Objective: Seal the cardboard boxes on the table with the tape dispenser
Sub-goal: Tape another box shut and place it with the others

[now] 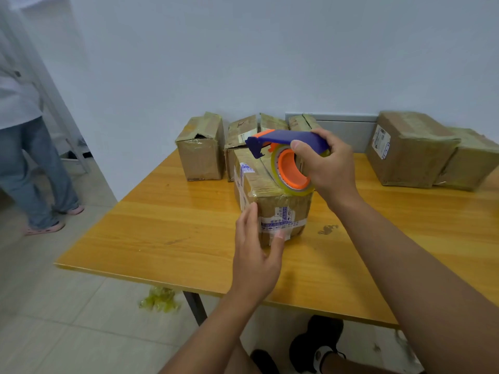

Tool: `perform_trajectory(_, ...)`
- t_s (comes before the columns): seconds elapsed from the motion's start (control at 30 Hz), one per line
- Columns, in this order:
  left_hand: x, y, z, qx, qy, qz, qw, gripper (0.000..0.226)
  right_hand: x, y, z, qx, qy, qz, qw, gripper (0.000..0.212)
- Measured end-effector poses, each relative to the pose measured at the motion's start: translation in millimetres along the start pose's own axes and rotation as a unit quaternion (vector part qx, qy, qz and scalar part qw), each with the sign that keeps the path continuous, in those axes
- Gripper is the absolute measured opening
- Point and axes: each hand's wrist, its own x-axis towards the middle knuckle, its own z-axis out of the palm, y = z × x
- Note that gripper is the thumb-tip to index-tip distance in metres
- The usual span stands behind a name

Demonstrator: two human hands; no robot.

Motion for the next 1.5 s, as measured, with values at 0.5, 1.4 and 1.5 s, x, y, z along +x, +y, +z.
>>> perform_trajectory(0.5,6,8,12,-0.009,0.035,-0.05,0.998,0.08,1,4,2,-0.002,-0.007,0.001,1.0,0.048)
perform_trajectory(1.4,19,0,-3,0.045,-0.058,-0.052,0.996,0.085,-2,2,1,-0.003,0.0,0.005,1.0,0.042)
perform_trajectory(1.5,22,6,-7,0.14,-0.013,-0.014,0.99,0.091,-1,-5,-5,0.013,-0.012,0.022,1.0,0.042)
